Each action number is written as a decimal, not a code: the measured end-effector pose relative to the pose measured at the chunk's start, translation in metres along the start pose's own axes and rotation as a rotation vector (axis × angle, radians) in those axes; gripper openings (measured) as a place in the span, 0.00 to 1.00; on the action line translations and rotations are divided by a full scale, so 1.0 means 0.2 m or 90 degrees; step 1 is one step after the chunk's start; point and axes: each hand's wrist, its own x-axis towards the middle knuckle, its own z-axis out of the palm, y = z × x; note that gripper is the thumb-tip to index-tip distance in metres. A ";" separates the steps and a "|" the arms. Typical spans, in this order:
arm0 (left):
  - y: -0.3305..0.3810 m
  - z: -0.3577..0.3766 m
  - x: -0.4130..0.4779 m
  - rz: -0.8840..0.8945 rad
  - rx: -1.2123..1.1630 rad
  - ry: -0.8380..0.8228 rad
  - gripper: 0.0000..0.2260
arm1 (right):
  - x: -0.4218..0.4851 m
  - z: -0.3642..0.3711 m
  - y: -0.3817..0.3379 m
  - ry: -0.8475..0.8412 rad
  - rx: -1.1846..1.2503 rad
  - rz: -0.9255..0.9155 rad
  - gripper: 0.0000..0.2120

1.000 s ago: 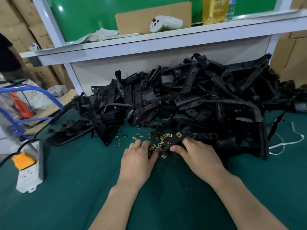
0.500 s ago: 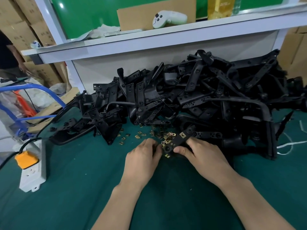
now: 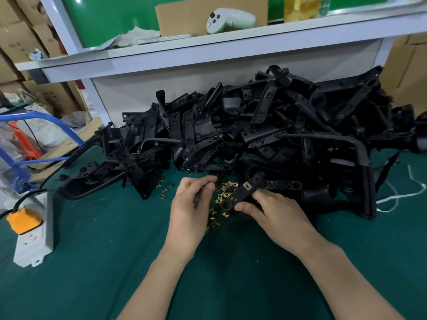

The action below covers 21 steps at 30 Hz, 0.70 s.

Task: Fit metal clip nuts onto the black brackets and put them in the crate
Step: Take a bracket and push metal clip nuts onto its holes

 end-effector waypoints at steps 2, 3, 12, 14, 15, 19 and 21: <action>0.02 -0.01 0.02 -0.068 -0.109 0.007 0.13 | 0.00 -0.01 0.00 -0.003 0.015 0.001 0.34; 0.02 -0.02 0.02 -0.099 -0.149 0.004 0.12 | 0.00 -0.01 0.00 -0.004 0.018 0.002 0.34; 0.02 -0.04 0.03 -0.176 -0.315 -0.003 0.10 | -0.01 -0.02 0.00 -0.019 0.029 0.009 0.35; 0.02 -0.04 0.03 -0.172 -0.318 -0.008 0.10 | -0.01 -0.02 0.00 -0.019 0.029 0.011 0.35; 0.03 -0.04 0.03 -0.170 -0.324 -0.013 0.10 | -0.01 -0.02 0.00 -0.019 0.030 0.012 0.35; 0.04 -0.05 0.04 -0.216 -0.461 -0.044 0.15 | -0.01 -0.02 -0.01 -0.023 0.030 0.019 0.36; 0.05 -0.07 0.05 -0.266 -0.580 -0.062 0.14 | -0.01 -0.02 0.00 -0.022 0.028 0.017 0.36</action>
